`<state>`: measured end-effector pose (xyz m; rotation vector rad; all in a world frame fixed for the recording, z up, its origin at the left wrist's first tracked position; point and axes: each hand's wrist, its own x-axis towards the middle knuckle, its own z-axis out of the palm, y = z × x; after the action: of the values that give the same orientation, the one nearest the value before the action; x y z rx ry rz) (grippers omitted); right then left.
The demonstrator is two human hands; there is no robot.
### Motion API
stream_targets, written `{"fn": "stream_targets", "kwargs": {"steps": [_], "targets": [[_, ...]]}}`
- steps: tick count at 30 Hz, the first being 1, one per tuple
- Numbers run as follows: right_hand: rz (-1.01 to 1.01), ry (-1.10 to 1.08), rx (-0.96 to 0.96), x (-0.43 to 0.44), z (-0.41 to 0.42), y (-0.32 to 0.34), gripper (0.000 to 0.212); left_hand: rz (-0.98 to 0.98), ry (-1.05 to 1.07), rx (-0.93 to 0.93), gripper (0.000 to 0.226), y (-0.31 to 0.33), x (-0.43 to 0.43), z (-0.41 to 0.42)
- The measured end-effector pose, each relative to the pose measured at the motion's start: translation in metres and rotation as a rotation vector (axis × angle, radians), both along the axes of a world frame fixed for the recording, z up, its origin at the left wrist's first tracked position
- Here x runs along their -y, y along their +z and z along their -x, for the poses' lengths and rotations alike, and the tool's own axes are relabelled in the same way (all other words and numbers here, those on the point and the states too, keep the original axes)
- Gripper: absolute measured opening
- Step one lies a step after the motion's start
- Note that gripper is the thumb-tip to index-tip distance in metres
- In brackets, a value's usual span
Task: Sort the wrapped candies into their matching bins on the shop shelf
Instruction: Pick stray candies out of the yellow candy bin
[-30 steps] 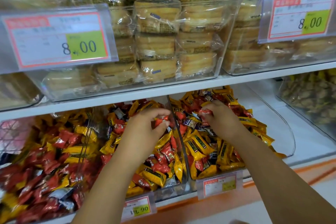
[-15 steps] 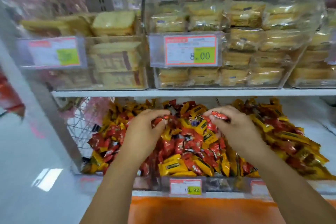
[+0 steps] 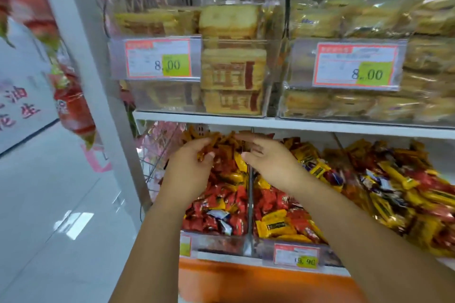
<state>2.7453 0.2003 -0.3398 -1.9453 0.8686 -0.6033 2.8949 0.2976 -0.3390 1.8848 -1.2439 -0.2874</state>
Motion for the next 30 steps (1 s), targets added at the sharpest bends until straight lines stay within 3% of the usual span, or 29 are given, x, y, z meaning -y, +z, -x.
{"fn": "stream_targets", "kwargs": {"steps": [7,11,14,17,20,26,28,30], "targets": [[0.200,-0.354,0.057,0.006,0.164,-0.014,0.036,-0.041,-0.319,0.084,0.037,0.006,0.027,0.091],[0.057,-0.559,0.098,0.029,0.238,-0.027,0.035,-0.064,-0.447,0.123,0.035,0.000,0.052,0.155],[0.095,-0.540,-0.055,0.041,0.260,-0.042,0.030,-0.039,-0.470,0.255,0.035,-0.005,0.074,0.196],[0.148,-0.474,-0.109,0.052,0.256,-0.050,0.041,-0.051,-0.472,0.327,0.038,-0.015,0.092,0.219],[0.252,-0.353,-0.210,0.063,0.242,-0.050,0.024,-0.099,-0.469,0.394,0.045,-0.026,0.103,0.222],[0.435,-0.213,-0.488,0.069,0.215,-0.061,0.038,-0.175,-0.539,0.427,0.076,-0.030,0.108,0.200],[0.474,-0.267,-0.498,0.073,0.212,-0.062,0.026,-0.161,-0.533,0.431,0.080,-0.030,0.106,0.194],[0.384,-0.337,-0.338,0.082,0.216,-0.055,0.005,-0.158,-0.530,0.402,0.074,-0.029,0.105,0.188]]}}
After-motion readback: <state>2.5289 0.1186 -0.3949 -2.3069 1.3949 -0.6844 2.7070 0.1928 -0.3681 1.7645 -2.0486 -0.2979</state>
